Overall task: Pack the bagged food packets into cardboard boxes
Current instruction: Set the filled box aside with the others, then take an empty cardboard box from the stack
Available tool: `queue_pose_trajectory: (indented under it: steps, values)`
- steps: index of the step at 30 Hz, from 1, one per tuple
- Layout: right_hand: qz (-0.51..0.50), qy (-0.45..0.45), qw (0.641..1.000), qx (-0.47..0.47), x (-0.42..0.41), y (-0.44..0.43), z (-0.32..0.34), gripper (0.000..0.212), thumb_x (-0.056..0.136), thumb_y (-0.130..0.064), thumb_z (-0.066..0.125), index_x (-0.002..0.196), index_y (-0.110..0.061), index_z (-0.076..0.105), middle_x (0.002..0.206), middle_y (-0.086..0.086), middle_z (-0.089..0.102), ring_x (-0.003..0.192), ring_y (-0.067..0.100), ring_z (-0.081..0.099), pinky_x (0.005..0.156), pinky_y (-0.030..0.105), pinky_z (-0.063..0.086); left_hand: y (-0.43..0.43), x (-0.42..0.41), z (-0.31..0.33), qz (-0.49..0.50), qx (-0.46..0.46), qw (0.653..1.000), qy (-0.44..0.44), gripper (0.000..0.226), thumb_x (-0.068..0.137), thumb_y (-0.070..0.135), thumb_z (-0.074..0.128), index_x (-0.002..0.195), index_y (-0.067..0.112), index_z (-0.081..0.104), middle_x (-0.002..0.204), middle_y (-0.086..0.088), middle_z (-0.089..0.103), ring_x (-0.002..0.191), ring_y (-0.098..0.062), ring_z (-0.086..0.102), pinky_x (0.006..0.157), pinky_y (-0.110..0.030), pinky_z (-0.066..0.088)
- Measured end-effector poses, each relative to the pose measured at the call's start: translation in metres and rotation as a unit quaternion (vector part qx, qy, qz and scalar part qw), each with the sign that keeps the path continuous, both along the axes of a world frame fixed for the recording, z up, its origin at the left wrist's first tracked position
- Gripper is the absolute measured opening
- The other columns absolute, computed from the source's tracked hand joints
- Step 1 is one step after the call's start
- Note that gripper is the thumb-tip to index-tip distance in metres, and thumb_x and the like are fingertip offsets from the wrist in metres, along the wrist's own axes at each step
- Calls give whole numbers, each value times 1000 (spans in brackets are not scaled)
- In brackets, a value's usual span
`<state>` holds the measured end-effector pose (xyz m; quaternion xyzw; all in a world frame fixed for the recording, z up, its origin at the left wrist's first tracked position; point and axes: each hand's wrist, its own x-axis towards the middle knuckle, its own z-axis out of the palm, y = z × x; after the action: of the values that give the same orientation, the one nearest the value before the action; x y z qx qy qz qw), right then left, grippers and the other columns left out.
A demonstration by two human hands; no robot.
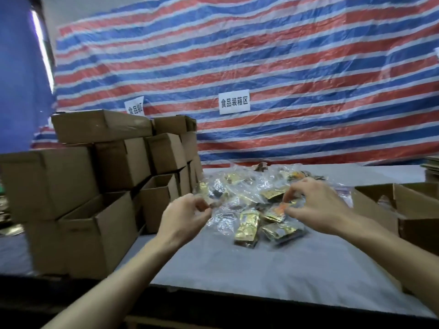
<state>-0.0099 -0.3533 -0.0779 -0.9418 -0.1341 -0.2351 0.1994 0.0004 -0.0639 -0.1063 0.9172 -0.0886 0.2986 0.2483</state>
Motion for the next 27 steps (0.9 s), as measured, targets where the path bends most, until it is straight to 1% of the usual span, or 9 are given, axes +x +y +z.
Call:
queue_pose_trajectory:
  steps: [2, 4, 6, 8, 10, 12, 18, 23, 27]
  values:
    - [29, 8, 1000, 10, 5, 19, -2, 22, 81, -26, 75, 75, -40, 58, 96, -10, 58, 103, 17, 57, 90, 39, 47, 39, -1, 1, 141, 161, 976, -52, 21, 90, 35, 64, 107, 23, 72, 109, 1, 63, 106, -23, 58, 91, -36, 40]
    - [54, 23, 998, 22, 9, 34, -5, 21, 81, -23, 75, 72, -36, 60, 98, -9, 61, 100, 15, 59, 89, 41, 50, 76, -1, -2, 242, 236, 939, -60, 35, 88, 32, 63, 120, 18, 67, 124, -10, 60, 117, -31, 53, 100, -43, 38]
    - [81, 36, 996, 31, 12, 45, -10, 18, 81, -23, 76, 74, -34, 63, 101, -8, 62, 99, 14, 59, 87, 37, 49, 106, -2, -5, 322, 252, 912, -26, 45, 87, 28, 61, 130, 16, 62, 133, -17, 57, 125, -35, 50, 107, -48, 35]
    - [100, 37, 994, 30, 15, 52, -14, 17, 82, -26, 76, 75, -34, 63, 102, -7, 63, 100, 12, 58, 83, 33, 45, 130, -2, -10, 381, 256, 886, 57, 47, 90, 27, 54, 136, 20, 55, 141, -19, 51, 132, -38, 44, 115, -52, 26]
    - [107, 38, 993, 26, 17, 54, -17, 14, 83, -29, 76, 78, -34, 64, 104, -6, 64, 102, 11, 58, 82, 31, 41, 145, -2, -18, 413, 257, 862, 141, 44, 93, 27, 49, 137, 25, 52, 146, -17, 48, 138, -39, 39, 119, -57, 18]
    - [107, 45, 993, 26, 17, 54, -20, 10, 84, -31, 76, 81, -32, 66, 106, -6, 64, 104, 10, 57, 81, 30, 38, 152, -3, -27, 417, 269, 852, 167, 39, 94, 26, 50, 132, 27, 57, 145, -13, 49, 138, -37, 39, 120, -59, 18]
    - [103, 61, 992, 45, 19, 41, -25, 10, 84, -31, 77, 81, -32, 68, 100, -16, 60, 100, 2, 56, 77, 28, 39, 130, -3, -32, 362, 308, 874, 99, 31, 91, 28, 52, 118, 29, 67, 122, 2, 64, 125, -26, 48, 110, -44, 29]
    - [98, 64, 991, 63, 21, 27, -29, 11, 84, -32, 77, 81, -35, 67, 102, -19, 61, 105, 7, 56, 92, 37, 46, 89, -16, -23, 278, 293, 910, 95, 21, 90, 26, 56, 108, 29, 67, 116, 6, 65, 119, -23, 52, 108, -45, 30]
    - [105, 64, 990, 73, 20, 16, -32, 20, 83, -31, 78, 93, -39, 63, 106, -18, 64, 106, 7, 59, 90, 35, 48, 53, -38, -21, 190, 275, 940, 69, 18, 88, 25, 58, 101, 31, 69, 103, 13, 59, 111, -17, 48, 103, -41, 24]
